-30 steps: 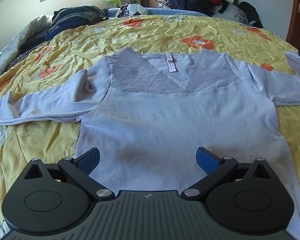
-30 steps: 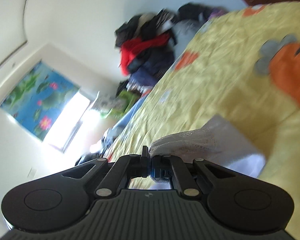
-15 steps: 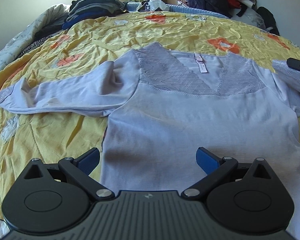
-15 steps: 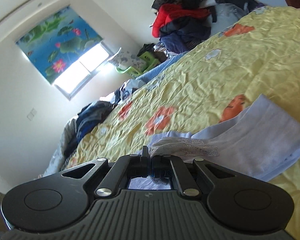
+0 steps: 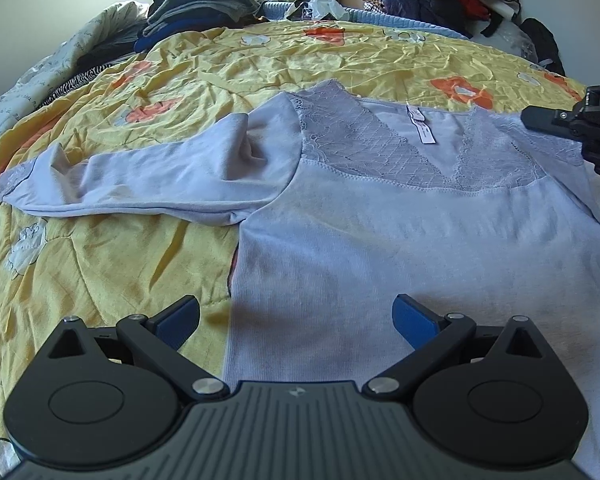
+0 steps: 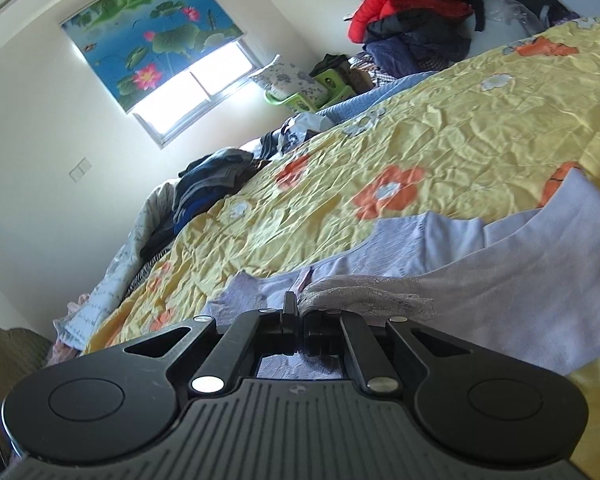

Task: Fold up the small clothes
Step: 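Lift the held sleeve with the right tool and lay it across the body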

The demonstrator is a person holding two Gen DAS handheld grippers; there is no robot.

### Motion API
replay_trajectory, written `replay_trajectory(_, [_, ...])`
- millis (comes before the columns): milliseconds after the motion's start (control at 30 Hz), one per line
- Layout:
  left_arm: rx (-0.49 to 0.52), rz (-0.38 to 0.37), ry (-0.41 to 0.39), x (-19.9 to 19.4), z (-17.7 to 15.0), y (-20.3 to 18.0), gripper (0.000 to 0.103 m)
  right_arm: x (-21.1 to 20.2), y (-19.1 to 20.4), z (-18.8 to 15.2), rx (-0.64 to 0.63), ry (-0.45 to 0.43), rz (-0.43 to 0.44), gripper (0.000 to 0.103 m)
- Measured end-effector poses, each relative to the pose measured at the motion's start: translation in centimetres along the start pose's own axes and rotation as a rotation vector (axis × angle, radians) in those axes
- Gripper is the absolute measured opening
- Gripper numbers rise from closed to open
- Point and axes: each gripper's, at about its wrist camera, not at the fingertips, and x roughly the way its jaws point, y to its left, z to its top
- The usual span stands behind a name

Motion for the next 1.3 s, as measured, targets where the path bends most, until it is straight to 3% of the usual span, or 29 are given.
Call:
replay_trajectory(633, [-0.039, -0.002, -0.005, 0.2, 0.3, 1.9, 0.103, 4.4, 5.1, -1.9, -0.141, 0.070, -0.043, 0.008])
replay_trajectory(1300, [-0.109, 0.044, 0.000, 0.1, 0.0, 5.6, 0.103, 9.6, 11.4, -4.7, -0.138, 0.145, 0.075, 0.008])
